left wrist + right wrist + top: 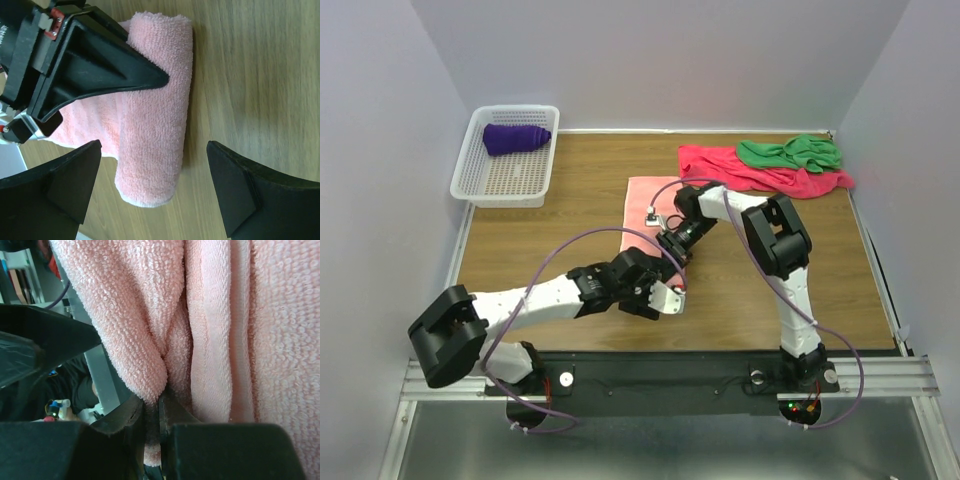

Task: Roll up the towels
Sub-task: Roll the towel

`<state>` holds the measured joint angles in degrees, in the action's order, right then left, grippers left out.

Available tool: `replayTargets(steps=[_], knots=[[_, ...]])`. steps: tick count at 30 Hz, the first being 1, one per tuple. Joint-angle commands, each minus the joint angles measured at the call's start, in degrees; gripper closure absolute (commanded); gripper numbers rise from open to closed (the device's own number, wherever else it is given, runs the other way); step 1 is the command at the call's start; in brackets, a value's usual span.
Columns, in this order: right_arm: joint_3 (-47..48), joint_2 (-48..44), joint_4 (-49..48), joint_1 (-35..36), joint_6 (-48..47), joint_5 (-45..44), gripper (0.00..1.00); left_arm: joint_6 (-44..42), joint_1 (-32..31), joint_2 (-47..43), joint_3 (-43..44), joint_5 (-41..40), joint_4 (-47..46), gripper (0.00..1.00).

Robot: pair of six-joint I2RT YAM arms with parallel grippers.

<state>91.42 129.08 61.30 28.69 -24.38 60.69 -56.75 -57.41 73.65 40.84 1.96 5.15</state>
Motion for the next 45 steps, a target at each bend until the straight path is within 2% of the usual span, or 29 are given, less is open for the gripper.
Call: replayTargets(steps=[1, 7, 9, 12, 14, 15, 16, 17, 19, 21, 23, 28, 32, 35, 36, 42, 45], knots=[[2.8, 1.4, 3.6, -0.5, -1.5, 2.5, 0.84, -1.9, -0.7, 2.8, -0.8, -3.4, -4.9, 0.01], [4.1, 2.7, 6.6, -0.6, -3.5, 3.5, 0.82, -5.3, -0.5, 6.8, -3.2, -4.8, -10.2, 0.01], [4.3, 3.0, 7.2, -0.6, -3.8, 3.6, 0.81, -5.0, -0.4, 8.3, -2.7, -5.2, -10.6, 0.05], [4.6, 3.1, 8.0, -0.6, -4.5, 3.1, 0.79, -5.0, -0.1, 11.4, -1.2, -5.2, -9.7, 0.05], [4.7, 3.0, 8.3, -0.6, -4.8, 2.8, 0.73, -5.0, 1.2, 13.1, -0.1, -5.2, -7.9, 0.05], [4.9, 2.6, 8.3, -0.8, -5.0, 2.3, 0.65, -5.0, 2.0, 13.4, 1.1, -5.2, -6.1, 0.05], [5.0, 2.3, 8.3, -0.9, -5.1, 2.0, 0.65, -5.0, 2.6, 13.5, 1.6, -5.3, -5.2, 0.05], [5.3, 2.0, 8.3, -1.1, -5.1, 1.7, 0.5, -0.4, 3.3, 13.7, 2.5, 1.3, -4.5, 0.45], [7.3, 0.6, 8.1, -2.4, -5.1, 0.1, 0.27, 0.6, 3.8, 13.4, 3.3, 4.9, 0.0, 0.48], [9.8, -0.4, 8.1, -4.9, -4.5, -0.8, 0.16, 1.4, 3.9, 12.8, 4.4, 7.3, 4.2, 0.48], [14.2, -1.7, 8.0, -7.7, -3.7, -2.2, 0.12, 2.0, 4.0, 12.5, 5.7, 10.7, 7.1, 0.48], [20.5, -3.8, 7.7, -12.0, -2.3, -4.3, 0.1, 2.1, 4.9, 14.6, 8.7, 14.1, 13.5, 0.53], [20.4, -9.6, 6.0, -15.8, -2.2, -4.8, 0.1, 1.4, 7.2, 19.8, 18.1, 20.3, 22.6, 0.55], [16.5, -15.0, 3.4, -18.2, -2.2, -5.5, 0.09, 1.6, 9.8, 25.6, 23.8, 24.6, 30.1, 0.55], [15.2, -17.4, 2.7, -19.1, -2.5, -6.2, 0.09, 1.3, 10.6, 27.2, 28.1, 25.8, 32.1, 0.55], [4.0, -34.5, -1.8, -19.4, -5.1, -14.0, 0.07, -1.5, 16.5, 41.3, 44.0, 33.9, 48.4, 0.53], [-0.6, -41.9, -2.8, -19.4, -6.0, -15.5, 0.07, -3.9, 18.2, 47.4, 50.0, 35.9, 52.5, 0.52]])
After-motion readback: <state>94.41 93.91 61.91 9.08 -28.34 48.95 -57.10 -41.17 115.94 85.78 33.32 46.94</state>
